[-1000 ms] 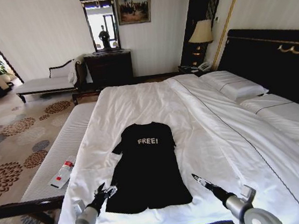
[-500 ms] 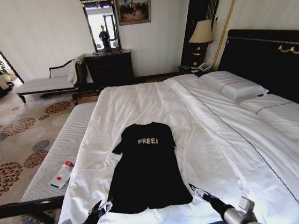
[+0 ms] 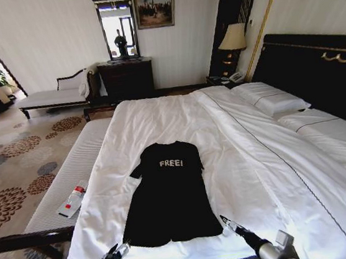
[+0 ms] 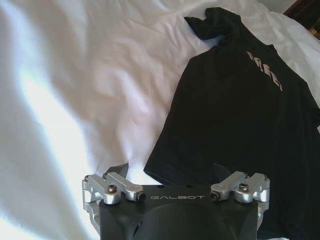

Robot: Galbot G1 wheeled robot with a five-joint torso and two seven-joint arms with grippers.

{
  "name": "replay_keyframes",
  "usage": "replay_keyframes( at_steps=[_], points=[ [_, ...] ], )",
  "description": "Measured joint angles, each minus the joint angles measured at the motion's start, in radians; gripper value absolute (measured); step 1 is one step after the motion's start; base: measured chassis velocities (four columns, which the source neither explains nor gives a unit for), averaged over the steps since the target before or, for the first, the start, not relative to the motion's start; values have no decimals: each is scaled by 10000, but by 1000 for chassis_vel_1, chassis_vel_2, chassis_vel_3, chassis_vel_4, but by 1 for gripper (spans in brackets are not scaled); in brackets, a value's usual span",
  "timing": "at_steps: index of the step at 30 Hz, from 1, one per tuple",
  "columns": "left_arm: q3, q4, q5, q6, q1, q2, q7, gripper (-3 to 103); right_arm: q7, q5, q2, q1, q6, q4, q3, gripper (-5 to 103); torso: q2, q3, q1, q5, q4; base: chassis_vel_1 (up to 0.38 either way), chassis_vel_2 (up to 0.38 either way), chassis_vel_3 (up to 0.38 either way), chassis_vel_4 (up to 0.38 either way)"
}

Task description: Fold the clothes on the bed.

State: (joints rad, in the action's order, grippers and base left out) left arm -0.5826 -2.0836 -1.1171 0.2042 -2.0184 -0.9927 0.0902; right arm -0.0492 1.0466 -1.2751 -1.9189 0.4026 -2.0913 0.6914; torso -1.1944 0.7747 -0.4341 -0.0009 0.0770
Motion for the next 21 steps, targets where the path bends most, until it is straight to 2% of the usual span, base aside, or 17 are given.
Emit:
replay_keyframes(
  at_steps=[6,10,13,15,18,19,21],
  points=[
    [398,123,87,15,207,-4,45,95,-18,105,59,19,-7,26,126,100,0,0,-1,3,0,0,0,0,0],
    [493,171,231,-79,333,-41,48,76,-23,119,46,22,-20,44,142,100,0,0,-1,2,0,0,0,0,0],
    [482,170,267,-108,360,-41,48,70,-25,119,31,24,-24,47,133,100,0,0,0,2,-1,0,0,0,0],
    [406,171,277,-144,420,5,54,59,-28,98,-1,22,-27,74,89,100,0,0,-1,3,0,0,0,0,0],
    [339,167,232,-154,448,50,71,59,-30,83,-22,15,-28,87,71,100,0,0,0,2,0,0,0,0,0],
    [297,149,204,-158,455,71,78,48,-30,75,-34,7,-28,91,65,100,0,0,-1,2,0,0,0,0,0],
    [276,138,184,-163,456,79,83,46,-31,72,-45,-2,-28,96,61,100,0,0,-1,2,0,0,0,0,0]
  ],
)
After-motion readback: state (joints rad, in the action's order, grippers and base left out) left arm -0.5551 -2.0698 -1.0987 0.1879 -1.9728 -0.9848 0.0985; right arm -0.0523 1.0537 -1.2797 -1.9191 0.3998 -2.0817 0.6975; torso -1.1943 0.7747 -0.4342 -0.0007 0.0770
